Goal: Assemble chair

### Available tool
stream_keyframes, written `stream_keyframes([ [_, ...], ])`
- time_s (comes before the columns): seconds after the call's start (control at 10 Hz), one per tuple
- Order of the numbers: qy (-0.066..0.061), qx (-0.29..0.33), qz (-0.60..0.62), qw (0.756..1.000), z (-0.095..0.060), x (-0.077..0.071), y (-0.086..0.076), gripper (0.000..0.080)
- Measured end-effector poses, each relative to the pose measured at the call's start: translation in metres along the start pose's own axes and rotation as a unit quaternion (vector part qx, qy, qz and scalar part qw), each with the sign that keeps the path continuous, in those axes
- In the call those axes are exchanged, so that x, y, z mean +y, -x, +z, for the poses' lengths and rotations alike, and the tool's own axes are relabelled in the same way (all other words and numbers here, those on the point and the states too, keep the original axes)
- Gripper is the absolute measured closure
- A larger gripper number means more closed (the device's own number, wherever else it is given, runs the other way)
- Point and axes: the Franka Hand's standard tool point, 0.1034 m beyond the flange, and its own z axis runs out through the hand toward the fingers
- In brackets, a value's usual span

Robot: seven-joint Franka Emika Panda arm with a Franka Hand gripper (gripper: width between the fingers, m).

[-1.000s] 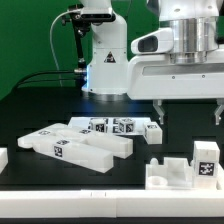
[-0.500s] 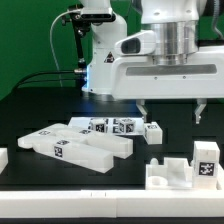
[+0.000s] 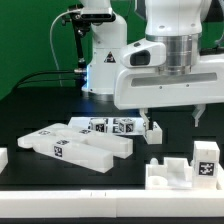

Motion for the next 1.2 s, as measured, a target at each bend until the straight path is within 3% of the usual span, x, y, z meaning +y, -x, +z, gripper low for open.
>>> stream_keyframes([
  [0.1,-0.007,0.029,0.035,0.999,-0.002,0.010,0.004,0.0150],
  [0.2,-0.004,0.016,0.025,1.000,0.000,0.008,0.008,0.0150],
  [0.6,-0.043,-0.154,0.054,0.986,-0.009,0.022,0.032,0.0150],
  [0.7,-0.036,-0.207,0.052,0.976,-0.014,0.022,0.032,0.0150],
  [0.8,-0.021,-0.211,0.053,0.976,-0.013,0.020,0.023,0.0150],
  [1.1,-0.025,-0.292,0.056,0.955,-0.008,0.022,0.028,0.0150],
  [1.2,-0.012,-0.349,0.088,0.933,0.001,0.021,0.046,0.0150],
])
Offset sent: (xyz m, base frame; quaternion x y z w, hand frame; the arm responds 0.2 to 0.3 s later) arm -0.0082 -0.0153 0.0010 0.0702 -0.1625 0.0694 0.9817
